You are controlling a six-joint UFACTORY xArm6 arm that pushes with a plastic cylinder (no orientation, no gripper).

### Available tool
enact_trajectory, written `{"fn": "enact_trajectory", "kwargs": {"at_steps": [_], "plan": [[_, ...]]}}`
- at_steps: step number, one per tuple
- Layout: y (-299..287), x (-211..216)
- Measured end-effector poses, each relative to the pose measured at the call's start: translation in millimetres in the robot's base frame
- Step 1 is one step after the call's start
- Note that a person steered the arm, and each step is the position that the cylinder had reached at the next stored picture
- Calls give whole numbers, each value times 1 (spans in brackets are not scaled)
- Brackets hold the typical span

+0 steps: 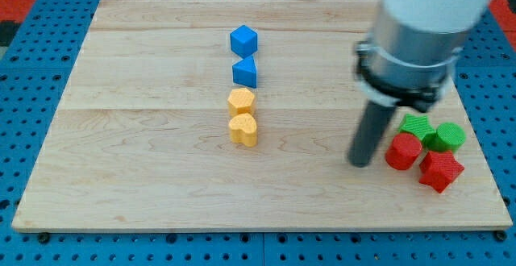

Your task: Slide the yellow heart towards the red circle

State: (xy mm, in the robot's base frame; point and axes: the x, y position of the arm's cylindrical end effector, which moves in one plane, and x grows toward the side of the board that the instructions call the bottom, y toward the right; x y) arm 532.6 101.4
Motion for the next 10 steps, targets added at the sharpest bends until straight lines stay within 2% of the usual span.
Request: {"fn": "enact_trajectory", "kwargs": {"at_steps": [2, 3, 5, 7, 9, 10], "plan": [[-164, 4], [-231, 22], [-337, 16], [-324, -26], [-228, -51], [-148, -51]]}}
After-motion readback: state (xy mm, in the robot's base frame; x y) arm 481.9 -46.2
